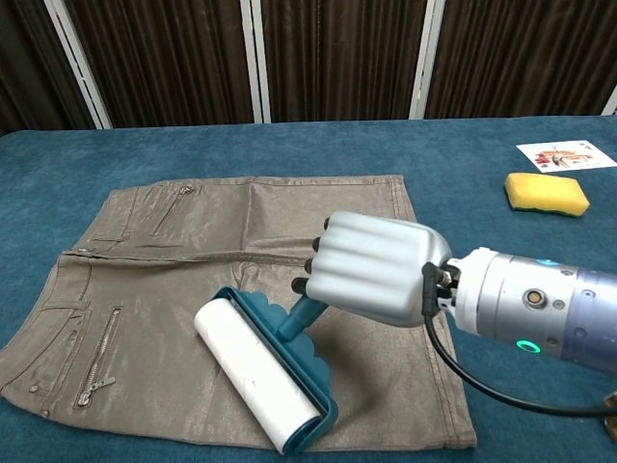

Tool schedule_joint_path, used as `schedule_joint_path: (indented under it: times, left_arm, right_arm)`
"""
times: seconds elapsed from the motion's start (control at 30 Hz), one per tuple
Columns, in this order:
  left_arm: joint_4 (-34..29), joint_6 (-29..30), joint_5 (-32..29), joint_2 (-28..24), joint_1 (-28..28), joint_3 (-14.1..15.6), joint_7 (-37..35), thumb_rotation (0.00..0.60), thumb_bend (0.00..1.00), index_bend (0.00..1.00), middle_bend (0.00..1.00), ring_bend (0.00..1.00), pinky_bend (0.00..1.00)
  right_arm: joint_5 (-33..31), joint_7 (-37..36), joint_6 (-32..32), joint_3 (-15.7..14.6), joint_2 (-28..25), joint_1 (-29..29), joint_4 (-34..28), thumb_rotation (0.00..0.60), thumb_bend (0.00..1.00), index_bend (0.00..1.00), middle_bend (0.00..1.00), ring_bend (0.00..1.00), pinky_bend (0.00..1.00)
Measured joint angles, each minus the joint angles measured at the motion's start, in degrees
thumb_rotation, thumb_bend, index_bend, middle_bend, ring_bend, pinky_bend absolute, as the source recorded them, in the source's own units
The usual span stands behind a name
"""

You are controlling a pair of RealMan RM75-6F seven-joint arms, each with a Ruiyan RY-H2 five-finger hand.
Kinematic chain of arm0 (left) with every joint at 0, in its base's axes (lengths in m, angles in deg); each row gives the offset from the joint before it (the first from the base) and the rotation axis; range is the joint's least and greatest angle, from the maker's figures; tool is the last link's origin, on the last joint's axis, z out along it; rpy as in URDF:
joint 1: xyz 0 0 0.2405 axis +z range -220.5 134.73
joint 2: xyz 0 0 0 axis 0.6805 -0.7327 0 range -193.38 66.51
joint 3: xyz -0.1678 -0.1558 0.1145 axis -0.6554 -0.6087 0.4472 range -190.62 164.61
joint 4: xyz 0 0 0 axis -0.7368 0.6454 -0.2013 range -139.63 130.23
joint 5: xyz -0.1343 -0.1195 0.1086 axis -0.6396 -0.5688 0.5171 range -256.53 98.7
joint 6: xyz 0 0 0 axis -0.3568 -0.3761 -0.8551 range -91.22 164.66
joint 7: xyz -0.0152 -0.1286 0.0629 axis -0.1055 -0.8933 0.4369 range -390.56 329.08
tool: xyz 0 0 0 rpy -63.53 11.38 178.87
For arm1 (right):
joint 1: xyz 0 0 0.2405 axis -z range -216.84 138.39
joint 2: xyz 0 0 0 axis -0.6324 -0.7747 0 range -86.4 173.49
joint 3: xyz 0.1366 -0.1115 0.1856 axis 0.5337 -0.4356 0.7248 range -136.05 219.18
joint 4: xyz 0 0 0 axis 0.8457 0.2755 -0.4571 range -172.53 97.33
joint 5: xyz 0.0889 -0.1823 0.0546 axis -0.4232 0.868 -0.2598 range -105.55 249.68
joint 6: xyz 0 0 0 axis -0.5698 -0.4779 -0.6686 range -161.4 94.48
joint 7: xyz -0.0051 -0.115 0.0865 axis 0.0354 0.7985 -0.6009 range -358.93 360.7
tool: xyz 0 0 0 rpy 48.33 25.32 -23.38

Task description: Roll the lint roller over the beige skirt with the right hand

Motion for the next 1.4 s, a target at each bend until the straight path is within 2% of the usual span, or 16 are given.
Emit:
schedule_joint_path:
  times: [0.33,0.57,0.93,0.97,1.03,1.07,1.1,1.17,1.2,1.27,1.4]
  left_arm:
    - [-0.09,0.11,-0.19,0.17,-0.02,-0.09,0.49,0.6,0.0,0.0,0.0,0.0,0.0]
    - [-0.16,0.03,-0.36,0.5,-0.12,-0.08,1.33,0.6,0.0,0.0,0.0,0.0,0.0]
    - [-0.43,0.07,-0.4,1.01,-0.22,0.08,2.53,0.6,0.0,0.0,0.0,0.0,0.0]
    - [-0.45,0.1,-0.38,1.01,-0.2,0.08,2.55,0.6,0.0,0.0,0.0,0.0,0.0]
    - [-0.5,0.21,-0.35,0.99,-0.15,0.09,2.52,0.6,0.0,0.0,0.0,0.0,0.0]
    - [-0.54,0.26,-0.33,0.95,-0.13,0.09,2.48,0.6,0.0,0.0,0.0,0.0,0.0]
    - [-0.56,0.27,-0.33,0.93,-0.12,0.08,2.45,0.6,0.0,0.0,0.0,0.0,0.0]
    - [-0.61,0.3,-0.34,0.85,-0.1,0.06,2.36,0.6,0.0,0.0,0.0,0.0,0.0]
    - [-0.63,0.29,-0.34,0.83,-0.1,0.06,2.31,0.6,0.0,0.0,0.0,0.0,0.0]
    - [-0.65,0.26,-0.31,0.79,-0.09,0.09,2.23,0.6,0.0,0.0,0.0,0.0,0.0]
    - [-0.81,0.13,-0.21,0.65,-0.1,0.18,2.07,0.6,0.0,0.0,0.0,0.0,0.0]
  right_arm:
    - [-0.87,-2.22,-2.27,-0.45,-6.05,1.84,3.17,0.6,0.93,0.41,0.49,0.41,0.48]
    - [-1.88,-8.75,-4.04,-1.25,-10.64,4.23,9.21,0.6,0.93,0.41,0.49,0.41,0.48]
    - [-4.34,-18.36,-5.86,-1.08,-13.14,7.24,17.11,0.6,0.92,0.41,0.49,0.41,0.48]
    - [-4.68,-18.84,-5.87,-1.04,-13.09,7.48,17.99,0.6,0.89,0.41,0.49,0.41,0.48]
    - [-5.24,-19.48,-5.81,-0.98,-12.89,7.82,19.26,0.6,0.73,0.36,0.48,0.4,0.48]
    - [-5.49,-19.95,-5.8,-0.96,-12.66,8.02,20.1,0.6,0.58,0.29,0.45,0.37,0.48]
    - [-5.63,-20.37,-5.83,-0.94,-12.46,8.17,20.7,0.6,0.35,0.18,0.38,0.3,0.45]
    - [-6.1,-21.52,-5.82,-0.86,-12.11,8.57,21.46,0.6,0.07,0.04,0.23,0.16,0.38]
    - [-6.5,-22.01,-5.67,-0.81,-12.06,8.74,21.49,0.6,0.01,0.01,0.16,0.09,0.32]
    - [-7.72,-22.44,-5.06,-0.66,-12.2,9.06,21.03,0.6,0.0,0.0,0.09,0.03,0.28]
    - [-8.7,-22.25,-4.84,-0.46,-13.23,9.52,18.56,0.6,0.0,0.0,0.05,0.0,0.24]
